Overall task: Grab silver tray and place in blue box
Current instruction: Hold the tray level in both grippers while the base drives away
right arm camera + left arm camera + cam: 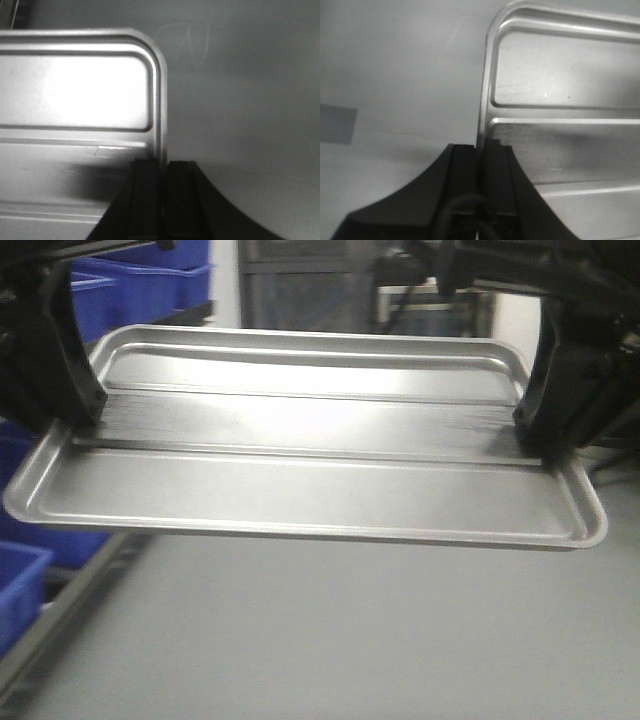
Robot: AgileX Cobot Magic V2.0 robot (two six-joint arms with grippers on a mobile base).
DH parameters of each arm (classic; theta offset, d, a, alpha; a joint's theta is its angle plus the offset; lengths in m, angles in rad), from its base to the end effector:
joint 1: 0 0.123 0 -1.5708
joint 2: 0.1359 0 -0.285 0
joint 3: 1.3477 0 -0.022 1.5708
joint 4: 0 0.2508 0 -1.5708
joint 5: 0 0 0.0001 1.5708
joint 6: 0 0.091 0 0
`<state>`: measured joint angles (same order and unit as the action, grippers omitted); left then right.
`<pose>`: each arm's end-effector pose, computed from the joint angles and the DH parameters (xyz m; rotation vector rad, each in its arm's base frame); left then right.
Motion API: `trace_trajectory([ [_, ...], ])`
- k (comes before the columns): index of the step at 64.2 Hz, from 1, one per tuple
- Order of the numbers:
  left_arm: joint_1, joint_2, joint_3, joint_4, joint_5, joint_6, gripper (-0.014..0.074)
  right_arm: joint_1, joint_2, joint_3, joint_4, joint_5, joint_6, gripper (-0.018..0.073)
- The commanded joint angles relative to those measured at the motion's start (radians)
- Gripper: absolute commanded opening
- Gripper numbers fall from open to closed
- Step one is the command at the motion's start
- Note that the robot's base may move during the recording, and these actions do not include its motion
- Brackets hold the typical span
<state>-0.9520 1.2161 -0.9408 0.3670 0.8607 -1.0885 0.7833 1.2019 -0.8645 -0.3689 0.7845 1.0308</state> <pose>0.1564 -0.1769 0.3015 0.0384 2.5648 -0.3505 0.1794 0.1459 0.2854 0.0718 2.5447 0.2858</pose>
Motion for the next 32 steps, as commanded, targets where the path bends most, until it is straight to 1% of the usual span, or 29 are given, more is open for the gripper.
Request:
trace_trajectory([
  [1,-0.005,-0.028,-0.023,0.035,-0.007,-0.016,-0.0104,-0.002,-0.028,-0.023,-0.041,-0.006,-0.003,0.0032],
  [32,-0.005,-0.028,-0.023,0.035,-0.007,-0.016,-0.0104,-0.002,-0.028,-0.023,-0.041,-0.006,-0.003,0.0032],
])
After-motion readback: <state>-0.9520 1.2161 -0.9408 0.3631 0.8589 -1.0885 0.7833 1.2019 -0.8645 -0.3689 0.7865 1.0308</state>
